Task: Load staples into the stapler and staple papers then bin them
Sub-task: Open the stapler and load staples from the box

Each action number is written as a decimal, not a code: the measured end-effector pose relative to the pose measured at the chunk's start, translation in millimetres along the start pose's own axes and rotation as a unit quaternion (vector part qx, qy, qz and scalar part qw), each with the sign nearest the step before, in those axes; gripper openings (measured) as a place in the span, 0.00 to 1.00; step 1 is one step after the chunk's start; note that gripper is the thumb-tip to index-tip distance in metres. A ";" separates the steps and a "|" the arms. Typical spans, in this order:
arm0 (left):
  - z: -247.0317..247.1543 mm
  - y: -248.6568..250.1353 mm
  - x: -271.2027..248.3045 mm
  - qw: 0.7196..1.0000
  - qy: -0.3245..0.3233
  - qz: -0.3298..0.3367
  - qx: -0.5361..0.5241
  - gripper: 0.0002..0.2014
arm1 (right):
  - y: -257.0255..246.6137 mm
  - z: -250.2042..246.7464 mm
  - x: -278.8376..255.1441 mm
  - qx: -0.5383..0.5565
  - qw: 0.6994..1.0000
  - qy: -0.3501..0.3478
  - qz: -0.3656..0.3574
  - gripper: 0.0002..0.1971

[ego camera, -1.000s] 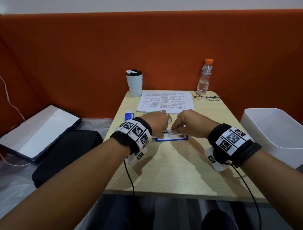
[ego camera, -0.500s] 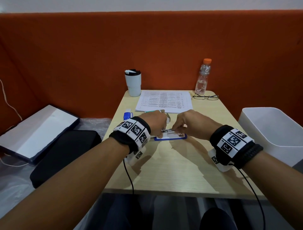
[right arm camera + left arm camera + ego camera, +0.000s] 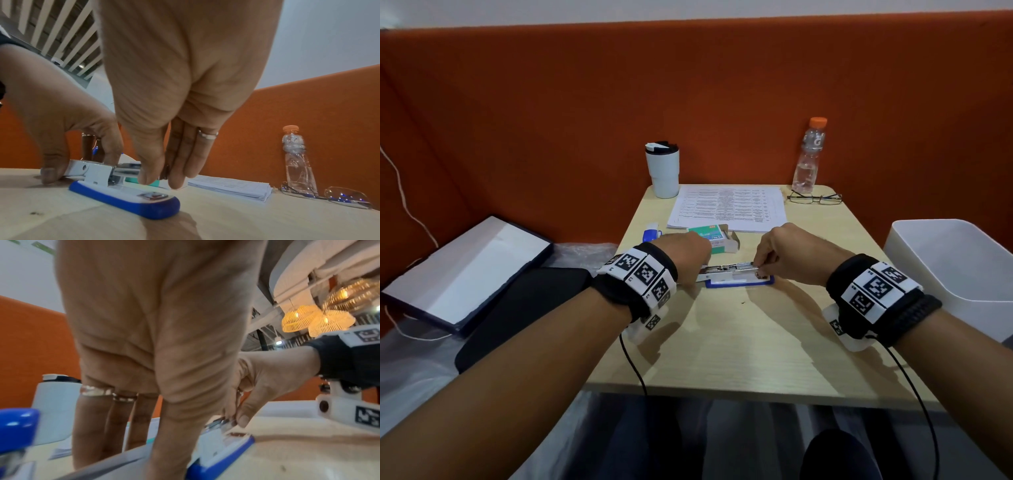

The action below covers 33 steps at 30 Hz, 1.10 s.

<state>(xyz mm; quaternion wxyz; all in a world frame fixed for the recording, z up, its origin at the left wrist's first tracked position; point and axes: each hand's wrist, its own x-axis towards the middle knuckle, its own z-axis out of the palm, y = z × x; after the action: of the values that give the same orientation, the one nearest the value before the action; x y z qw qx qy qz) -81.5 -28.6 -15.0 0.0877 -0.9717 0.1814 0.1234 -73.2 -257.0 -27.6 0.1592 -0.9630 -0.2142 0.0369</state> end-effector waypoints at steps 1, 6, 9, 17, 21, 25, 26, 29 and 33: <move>1.0 -2.2 -2.2 1.000 0.003 -0.006 0.007 0.28 | 0.8 0.0 0.1 0.005 1.000 0.000 -0.001 0.05; -3.8 -8.7 -11.3 0.999 0.029 -0.006 0.027 0.20 | 3.9 0.9 2.4 0.005 1.000 -0.001 -0.012 0.06; -14.3 -11.8 -15.6 0.999 0.050 -0.008 0.013 0.18 | 4.1 1.8 2.9 -0.004 1.000 -0.001 -0.023 0.07; -43.4 -4.6 -15.8 0.987 0.148 -0.001 -0.070 0.22 | 4.3 0.4 3.6 -0.014 1.000 -0.005 -0.021 0.07; -43.1 -0.9 -11.0 0.968 0.187 0.023 -0.165 0.27 | 2.5 0.2 1.1 -0.013 1.000 -0.007 -0.020 0.08; -39.0 5.3 -4.7 0.961 0.197 0.034 -0.190 0.29 | 1.0 -0.2 -0.1 -0.001 1.000 -0.010 -0.020 0.08; -38.5 6.9 -3.0 0.960 0.198 0.035 -0.197 0.30 | 0.9 -0.8 -0.8 0.004 1.000 -0.008 -0.021 0.07; -36.2 12.9 3.7 0.954 0.198 0.045 -0.222 0.31 | 1.5 -5.1 -4.3 0.031 0.999 0.011 -0.012 0.05; -30.8 28.0 12.2 0.959 0.189 0.066 -0.203 0.26 | 3.0 -7.0 -8.1 0.067 0.997 0.033 0.000 0.17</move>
<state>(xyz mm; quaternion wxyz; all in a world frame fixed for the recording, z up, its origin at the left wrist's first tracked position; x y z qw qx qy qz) -74.5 -64.9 7.5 -0.1556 -0.9605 0.2297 -0.0225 -78.4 -265.1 -21.9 0.2300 -0.9511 -0.2054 0.0188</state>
